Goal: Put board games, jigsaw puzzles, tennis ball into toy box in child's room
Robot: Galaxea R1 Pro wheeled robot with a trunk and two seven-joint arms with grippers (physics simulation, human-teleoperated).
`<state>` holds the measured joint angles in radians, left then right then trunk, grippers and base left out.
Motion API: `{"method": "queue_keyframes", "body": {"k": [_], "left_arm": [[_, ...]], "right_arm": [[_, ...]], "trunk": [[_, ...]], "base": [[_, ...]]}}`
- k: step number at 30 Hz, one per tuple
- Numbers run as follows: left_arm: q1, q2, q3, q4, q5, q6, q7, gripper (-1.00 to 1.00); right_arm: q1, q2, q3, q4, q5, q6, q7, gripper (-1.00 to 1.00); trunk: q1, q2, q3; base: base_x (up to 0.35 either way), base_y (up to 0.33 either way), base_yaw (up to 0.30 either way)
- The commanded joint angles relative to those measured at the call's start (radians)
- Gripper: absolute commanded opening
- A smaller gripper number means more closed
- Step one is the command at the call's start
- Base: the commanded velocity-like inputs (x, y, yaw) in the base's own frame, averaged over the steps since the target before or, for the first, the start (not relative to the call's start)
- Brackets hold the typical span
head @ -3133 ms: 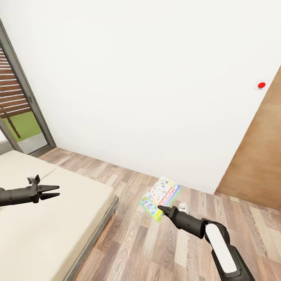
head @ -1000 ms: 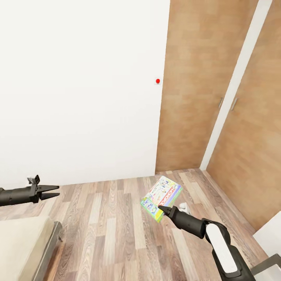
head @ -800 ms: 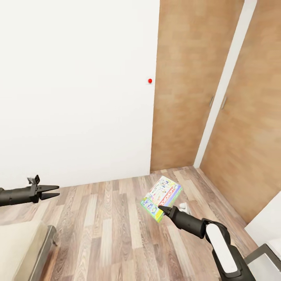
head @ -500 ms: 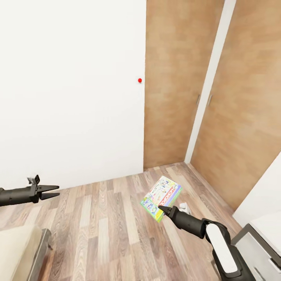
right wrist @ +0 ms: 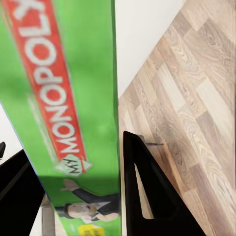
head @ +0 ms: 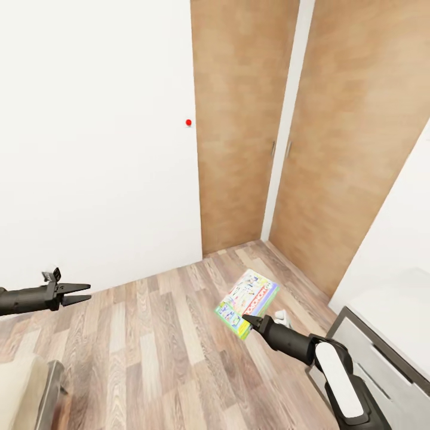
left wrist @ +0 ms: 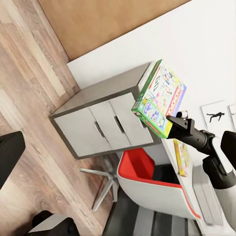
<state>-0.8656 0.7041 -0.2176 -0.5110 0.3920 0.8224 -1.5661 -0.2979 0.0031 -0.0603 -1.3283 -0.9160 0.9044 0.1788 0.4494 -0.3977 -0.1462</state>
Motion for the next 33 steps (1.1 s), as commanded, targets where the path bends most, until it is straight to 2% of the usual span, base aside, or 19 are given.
{"method": "queue_keyframes", "body": {"k": [1, 33], "left_arm": [[-0.001, 0.002, -0.006, 0.000, 0.004, 0.011, -0.005, 1.00], [-0.001, 0.007, -0.006, 0.000, 0.005, 0.014, -0.005, 1.00]], "right_arm": [[-0.001, 0.001, -0.001, 0.000, 0.002, 0.005, 0.008, -1.00], [-0.001, 0.001, -0.002, 0.000, 0.003, 0.005, 0.007, -1.00]], "trunk": [[0.001, -0.002, -0.002], [0.001, -0.002, -0.002]], "base": [[-0.034, 0.024, -0.275], [-0.003, 0.002, -0.275]]}}
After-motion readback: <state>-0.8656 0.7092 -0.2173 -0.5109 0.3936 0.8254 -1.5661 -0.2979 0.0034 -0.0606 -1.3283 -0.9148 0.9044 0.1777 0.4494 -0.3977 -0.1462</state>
